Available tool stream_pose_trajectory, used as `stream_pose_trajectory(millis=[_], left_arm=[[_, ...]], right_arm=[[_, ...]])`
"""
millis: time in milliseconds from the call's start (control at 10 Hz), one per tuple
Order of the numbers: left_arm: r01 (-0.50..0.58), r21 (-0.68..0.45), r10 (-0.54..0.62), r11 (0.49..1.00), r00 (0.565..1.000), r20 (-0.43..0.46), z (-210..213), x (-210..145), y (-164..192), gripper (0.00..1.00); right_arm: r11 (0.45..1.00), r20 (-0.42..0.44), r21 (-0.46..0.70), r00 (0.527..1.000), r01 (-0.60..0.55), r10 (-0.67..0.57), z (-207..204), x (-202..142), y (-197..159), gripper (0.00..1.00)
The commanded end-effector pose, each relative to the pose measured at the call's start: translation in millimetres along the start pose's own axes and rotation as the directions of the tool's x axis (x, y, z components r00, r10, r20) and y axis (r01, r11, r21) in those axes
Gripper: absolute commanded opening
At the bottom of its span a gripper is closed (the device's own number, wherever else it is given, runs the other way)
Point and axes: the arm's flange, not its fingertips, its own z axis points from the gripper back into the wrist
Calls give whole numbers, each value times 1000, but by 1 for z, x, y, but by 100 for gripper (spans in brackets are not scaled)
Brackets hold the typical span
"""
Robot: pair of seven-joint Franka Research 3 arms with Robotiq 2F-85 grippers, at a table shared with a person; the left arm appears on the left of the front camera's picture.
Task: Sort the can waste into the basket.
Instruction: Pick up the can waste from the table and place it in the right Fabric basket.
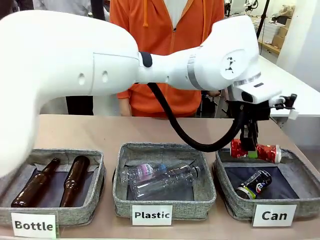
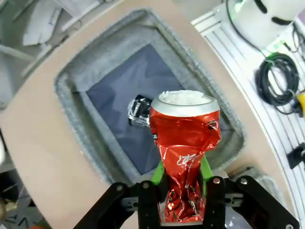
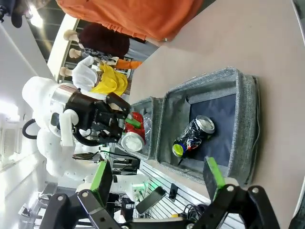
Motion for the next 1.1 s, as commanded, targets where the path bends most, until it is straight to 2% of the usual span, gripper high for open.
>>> stream_pose_trajectory(millis=[0, 200, 300, 400, 500, 1000], left_arm=[[-22, 7, 23, 1000, 999, -32, 14, 12, 18, 27], [-16, 9, 16, 1000, 999, -33, 12, 13, 16, 27], [-11, 8, 11, 1000, 999, -31, 9, 14, 15, 77], [3, 16, -2, 1000, 1000, -27, 9, 15, 14, 84], [13, 38, -12, 999, 1000, -21, 11, 16, 14, 100], [-5, 76, 4, 997, 1000, 9, 29, 8, 11, 100]], right_arm=[[1000, -7, 4, 1000, 9, -9, -1, 0, 6, 100], [1000, -7, 4, 1000, 9, -9, -1, 0, 6, 100], [1000, -7, 4, 1000, 9, -9, -1, 0, 6, 100], [1000, -7, 4, 1000, 9, -9, -1, 0, 6, 100], [1000, -7, 4, 1000, 9, -9, -1, 0, 6, 100], [1000, -7, 4, 1000, 9, -9, -1, 0, 6, 100]])
